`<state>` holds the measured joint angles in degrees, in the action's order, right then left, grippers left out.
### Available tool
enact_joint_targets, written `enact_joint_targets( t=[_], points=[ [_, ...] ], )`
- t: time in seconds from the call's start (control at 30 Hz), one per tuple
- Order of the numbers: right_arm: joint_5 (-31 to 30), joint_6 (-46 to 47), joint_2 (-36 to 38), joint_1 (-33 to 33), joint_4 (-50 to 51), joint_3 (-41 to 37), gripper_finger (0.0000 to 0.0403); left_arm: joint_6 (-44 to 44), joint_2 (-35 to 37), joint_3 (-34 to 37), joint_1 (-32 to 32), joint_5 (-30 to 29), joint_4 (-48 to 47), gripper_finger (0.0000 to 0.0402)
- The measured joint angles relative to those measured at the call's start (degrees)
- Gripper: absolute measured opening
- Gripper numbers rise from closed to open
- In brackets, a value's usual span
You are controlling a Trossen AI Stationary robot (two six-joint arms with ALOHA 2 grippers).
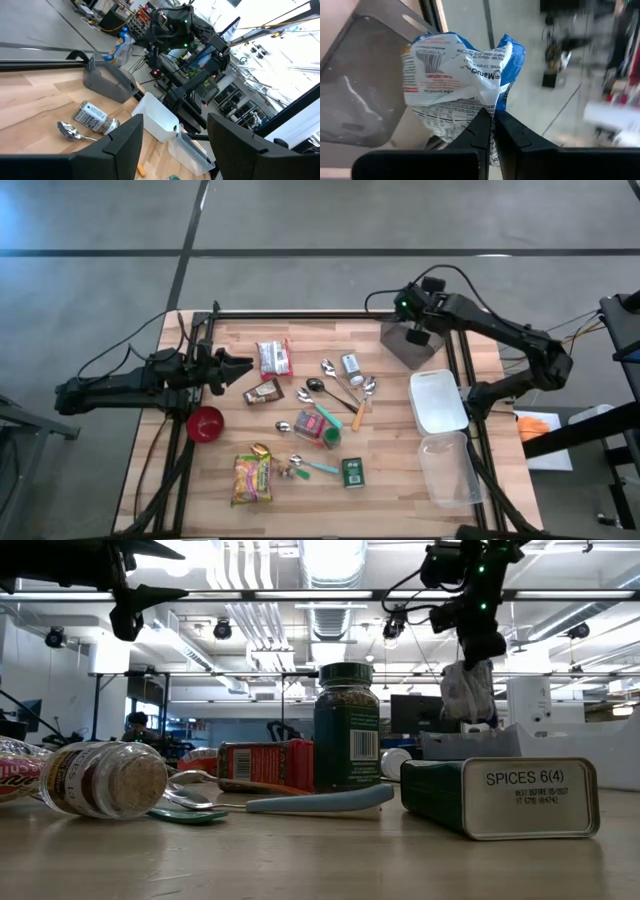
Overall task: Pick & Place Food Item
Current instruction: Put the blue noodle pack into the black bin
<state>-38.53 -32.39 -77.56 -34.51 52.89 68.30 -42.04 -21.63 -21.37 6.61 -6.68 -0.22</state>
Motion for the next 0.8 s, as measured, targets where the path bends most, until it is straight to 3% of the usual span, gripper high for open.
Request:
enact_joint_targets(
  t=[0.27,0.53,0.8],
  points=[
    [3.4,-18.2,-0.2,-0.2,-13.0,-4.9,0.0011,0.0,0.0,0.0,0.0,0.0,0.1,0.0220],
    [6.5,-24.4,0.0,-0.4,-13.3,-10.3,0.0011,-1.9,0.0,0.0,0.0,-0.2,0.1,0.0220],
    [1.0,-25.3,1.1,-1.2,-13.5,-12.4,0.0011,-2.0,0.0,0.0,0.0,-1.3,0.4,0.0220]
  ],
)
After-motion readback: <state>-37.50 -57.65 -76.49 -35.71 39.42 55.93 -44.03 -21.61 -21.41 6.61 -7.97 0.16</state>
